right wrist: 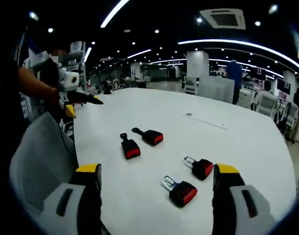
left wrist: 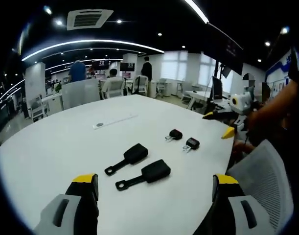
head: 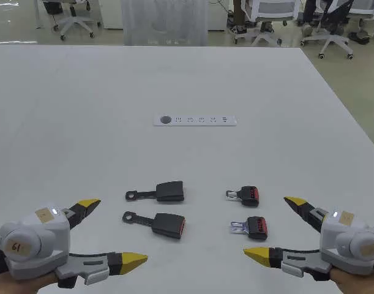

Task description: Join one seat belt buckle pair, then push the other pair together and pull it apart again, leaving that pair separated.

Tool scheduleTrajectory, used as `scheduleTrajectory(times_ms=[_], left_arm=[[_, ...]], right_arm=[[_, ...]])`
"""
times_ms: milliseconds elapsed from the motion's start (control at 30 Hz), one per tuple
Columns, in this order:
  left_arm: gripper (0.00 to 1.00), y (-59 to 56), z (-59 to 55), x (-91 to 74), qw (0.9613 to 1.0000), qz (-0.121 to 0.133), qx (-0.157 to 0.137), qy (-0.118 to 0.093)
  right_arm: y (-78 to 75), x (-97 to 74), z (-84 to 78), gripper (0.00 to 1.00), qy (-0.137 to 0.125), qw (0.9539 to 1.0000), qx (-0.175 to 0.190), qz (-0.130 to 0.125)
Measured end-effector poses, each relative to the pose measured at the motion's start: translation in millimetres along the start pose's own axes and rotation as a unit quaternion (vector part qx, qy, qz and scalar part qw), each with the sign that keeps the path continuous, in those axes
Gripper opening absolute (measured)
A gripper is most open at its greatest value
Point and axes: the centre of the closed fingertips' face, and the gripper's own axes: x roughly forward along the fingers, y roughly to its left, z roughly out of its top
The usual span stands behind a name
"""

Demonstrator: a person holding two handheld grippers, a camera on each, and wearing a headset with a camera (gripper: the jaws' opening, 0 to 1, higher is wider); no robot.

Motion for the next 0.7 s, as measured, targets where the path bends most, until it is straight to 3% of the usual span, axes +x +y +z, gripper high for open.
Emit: scheduleTrajectory(times_ms=[700], left_arm=[[0.99,4.5,1.8,-2.3,1.0,0.003,0.007,-0.005]], right_arm=[[1.7,-2.6,2.4,0.96,-0.002,1.0,-0.008,-0.005]])
